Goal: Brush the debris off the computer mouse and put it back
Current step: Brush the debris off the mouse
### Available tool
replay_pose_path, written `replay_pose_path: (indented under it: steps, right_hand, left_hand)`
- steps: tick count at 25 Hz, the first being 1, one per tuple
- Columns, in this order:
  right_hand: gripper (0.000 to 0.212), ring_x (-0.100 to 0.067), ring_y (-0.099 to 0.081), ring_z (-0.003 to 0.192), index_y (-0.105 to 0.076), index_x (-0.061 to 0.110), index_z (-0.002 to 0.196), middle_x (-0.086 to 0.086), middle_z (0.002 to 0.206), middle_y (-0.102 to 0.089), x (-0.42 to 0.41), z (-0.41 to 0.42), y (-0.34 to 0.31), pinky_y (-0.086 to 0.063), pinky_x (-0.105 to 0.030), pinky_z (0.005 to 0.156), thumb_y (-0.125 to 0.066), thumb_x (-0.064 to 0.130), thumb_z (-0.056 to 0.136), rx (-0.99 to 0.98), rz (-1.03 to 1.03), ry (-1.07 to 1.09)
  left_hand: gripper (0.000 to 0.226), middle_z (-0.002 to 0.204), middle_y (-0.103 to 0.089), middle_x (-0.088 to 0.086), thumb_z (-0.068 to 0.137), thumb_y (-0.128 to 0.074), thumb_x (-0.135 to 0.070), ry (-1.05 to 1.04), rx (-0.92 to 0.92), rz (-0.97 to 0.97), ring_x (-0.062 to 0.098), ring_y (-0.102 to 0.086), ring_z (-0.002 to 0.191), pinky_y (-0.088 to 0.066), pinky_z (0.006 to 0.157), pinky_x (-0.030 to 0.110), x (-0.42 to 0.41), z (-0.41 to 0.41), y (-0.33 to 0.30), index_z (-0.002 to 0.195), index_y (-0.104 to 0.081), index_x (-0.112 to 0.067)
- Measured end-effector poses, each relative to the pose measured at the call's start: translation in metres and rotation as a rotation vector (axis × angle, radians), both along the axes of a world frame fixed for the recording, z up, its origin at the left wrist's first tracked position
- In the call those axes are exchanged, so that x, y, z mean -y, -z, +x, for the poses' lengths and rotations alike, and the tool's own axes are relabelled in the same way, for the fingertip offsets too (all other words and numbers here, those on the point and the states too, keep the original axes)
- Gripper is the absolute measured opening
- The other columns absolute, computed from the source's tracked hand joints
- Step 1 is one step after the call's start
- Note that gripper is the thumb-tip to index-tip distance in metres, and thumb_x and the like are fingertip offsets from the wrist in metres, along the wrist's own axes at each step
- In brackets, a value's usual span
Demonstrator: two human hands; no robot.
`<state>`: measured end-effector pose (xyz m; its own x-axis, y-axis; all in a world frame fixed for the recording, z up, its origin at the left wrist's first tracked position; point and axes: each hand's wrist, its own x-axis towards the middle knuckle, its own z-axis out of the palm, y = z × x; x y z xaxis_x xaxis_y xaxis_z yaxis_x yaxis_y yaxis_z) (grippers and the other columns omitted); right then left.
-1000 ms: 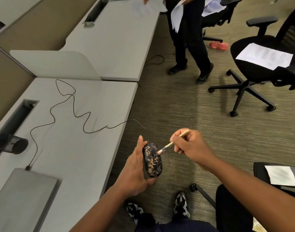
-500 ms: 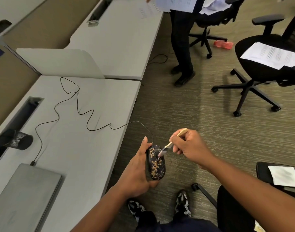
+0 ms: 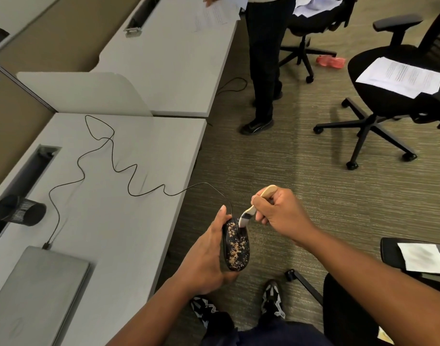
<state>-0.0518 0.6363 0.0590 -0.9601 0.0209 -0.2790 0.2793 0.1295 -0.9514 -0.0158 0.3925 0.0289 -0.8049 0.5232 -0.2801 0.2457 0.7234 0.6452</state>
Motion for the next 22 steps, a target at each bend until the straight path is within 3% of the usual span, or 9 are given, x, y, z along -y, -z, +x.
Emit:
replay_pose_path:
  steps: [11,15,18,22]
  right_hand:
    - [0.021,-0.012,-0.067,0.060,-0.073,0.008,0.080,-0.004,0.067,-0.073,-0.0006,-0.0003,0.0021,-0.058,-0.031,0.060,-0.065,0.020,0.096,-0.029,0.008,0.023]
    - [0.019,-0.012,-0.068,0.061,-0.074,0.011,0.082,-0.005,0.068,-0.075,-0.0002,0.0010,0.0029,-0.058,-0.029,0.060,-0.066,0.020,0.097,-0.034,0.013,0.036]
    - [0.017,-0.013,-0.069,0.061,-0.074,0.012,0.084,-0.006,0.068,-0.075,-0.0007,0.0022,0.0036,-0.060,-0.031,0.061,-0.066,0.019,0.097,-0.037,0.005,0.037]
    - [0.017,-0.014,-0.069,0.063,-0.074,0.011,0.086,-0.007,0.070,-0.075,-0.0018,0.0036,0.0061,-0.061,-0.035,0.066,-0.066,0.020,0.099,-0.031,0.002,0.031]
  left_hand:
    - [0.153,0.152,-0.004,-0.056,0.069,-0.094,-0.046,-0.004,0.014,0.005,-0.019,-0.025,0.134,-0.021,0.097,-0.009,-0.0037,0.0030,-0.0007,0.154,0.033,-0.055]
    - [0.154,0.152,-0.005,-0.055,0.069,-0.094,-0.046,-0.002,0.021,-0.012,-0.018,-0.025,0.133,-0.020,0.099,-0.005,-0.0052,0.0029,-0.0013,0.154,0.033,-0.055]
    - [0.155,0.163,-0.018,-0.037,0.069,-0.095,-0.045,-0.008,0.029,-0.025,-0.015,-0.026,0.134,-0.020,0.100,-0.002,-0.0058,0.0031,-0.0021,0.155,0.034,-0.054]
    - [0.155,0.171,-0.018,-0.023,0.070,-0.095,-0.044,-0.011,0.046,-0.028,-0.012,-0.025,0.138,-0.018,0.104,0.003,-0.0066,0.0033,-0.0030,0.153,0.036,-0.054]
